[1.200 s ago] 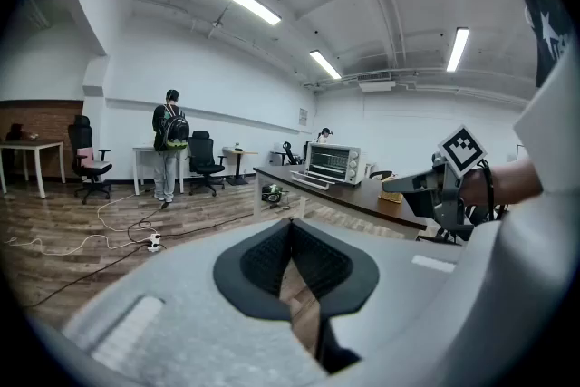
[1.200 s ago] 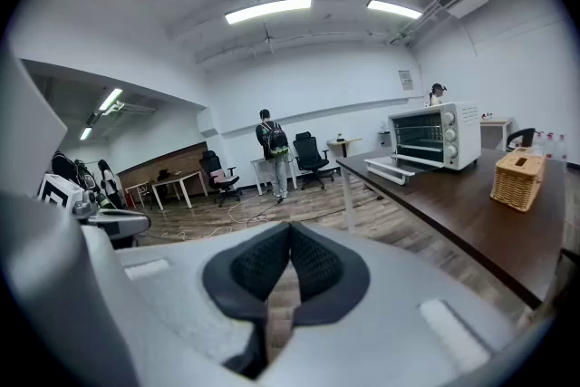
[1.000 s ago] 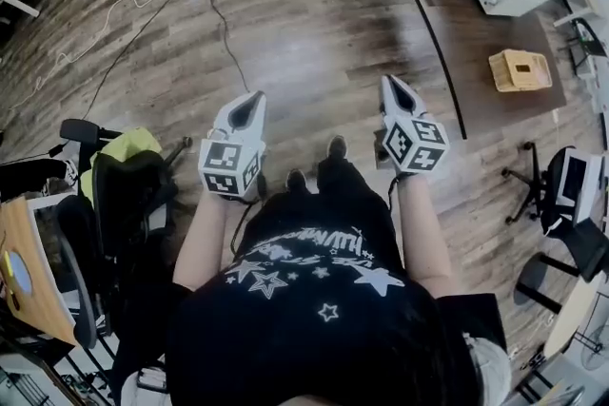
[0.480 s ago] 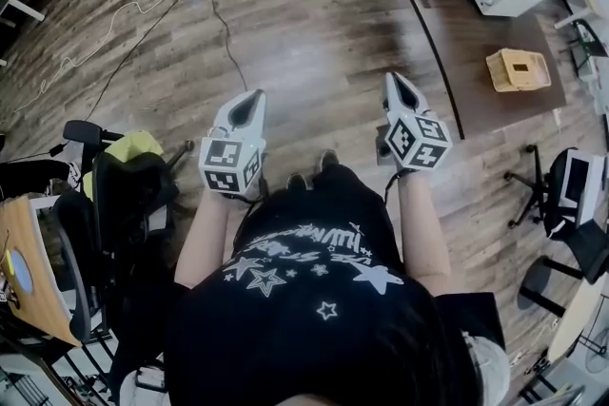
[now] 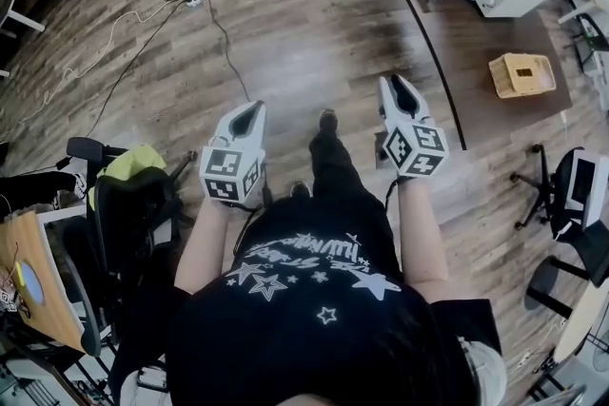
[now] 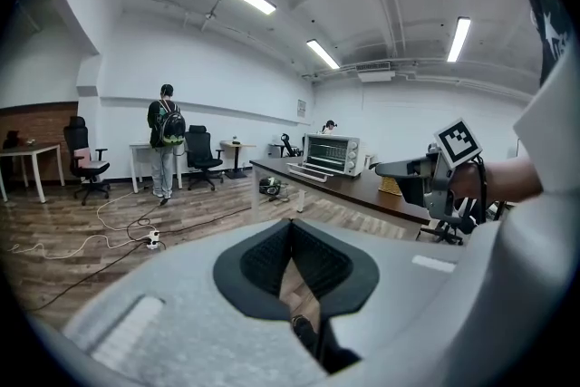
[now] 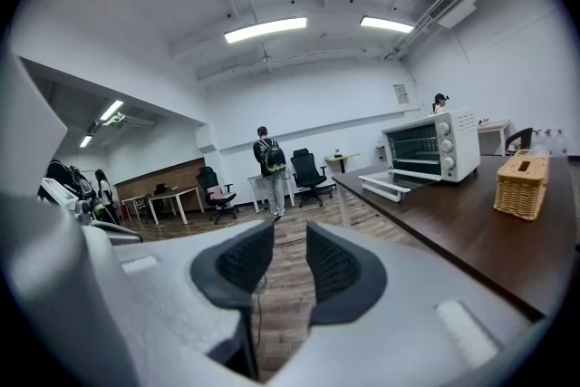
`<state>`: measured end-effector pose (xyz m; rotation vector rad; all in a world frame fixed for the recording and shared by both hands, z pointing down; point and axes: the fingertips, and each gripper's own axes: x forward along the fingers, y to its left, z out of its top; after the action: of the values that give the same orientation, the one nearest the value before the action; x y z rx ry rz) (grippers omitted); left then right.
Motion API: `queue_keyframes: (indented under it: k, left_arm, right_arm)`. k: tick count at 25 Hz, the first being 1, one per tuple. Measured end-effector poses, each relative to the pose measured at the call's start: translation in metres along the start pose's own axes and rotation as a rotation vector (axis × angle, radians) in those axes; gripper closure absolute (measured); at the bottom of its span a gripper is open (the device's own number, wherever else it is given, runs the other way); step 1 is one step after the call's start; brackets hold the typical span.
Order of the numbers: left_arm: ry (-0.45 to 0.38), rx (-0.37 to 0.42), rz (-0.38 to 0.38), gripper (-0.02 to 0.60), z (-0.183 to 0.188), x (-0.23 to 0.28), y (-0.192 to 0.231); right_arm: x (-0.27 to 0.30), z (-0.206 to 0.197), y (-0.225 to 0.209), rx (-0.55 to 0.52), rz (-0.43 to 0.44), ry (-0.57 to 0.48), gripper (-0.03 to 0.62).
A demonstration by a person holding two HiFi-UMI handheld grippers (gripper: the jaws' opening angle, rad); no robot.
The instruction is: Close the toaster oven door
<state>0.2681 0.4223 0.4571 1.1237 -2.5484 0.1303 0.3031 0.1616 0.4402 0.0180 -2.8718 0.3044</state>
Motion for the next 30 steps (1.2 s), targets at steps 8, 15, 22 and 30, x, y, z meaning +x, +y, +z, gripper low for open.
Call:
queue_keyframes:
  k: [8,15,22,30]
  left_arm:
    - [0.044,0.027,-0.034,0.571,0.021,0.074,0.025]
    - [0.049,0.025,-0.038,0.571,0.072,0.184,0.053]
    - [0.050,0.041,-0.071,0.571,0.119,0.278,0.060]
    - [0.059,0.128,-0.161,0.571,0.159,0.378,0.042]
  right_arm:
    - [0.081,0.007,-0.064,0.079,-0.048,0.030,0.425]
    - [0.176,0.048,-0.143,0.110,-0.079,0.023,0.424]
    - [0.244,0.080,-0.205,0.130,-0.095,0.024,0.424]
    - [0.272,0.099,-0.279,0.171,-0.172,-0.010,0.425]
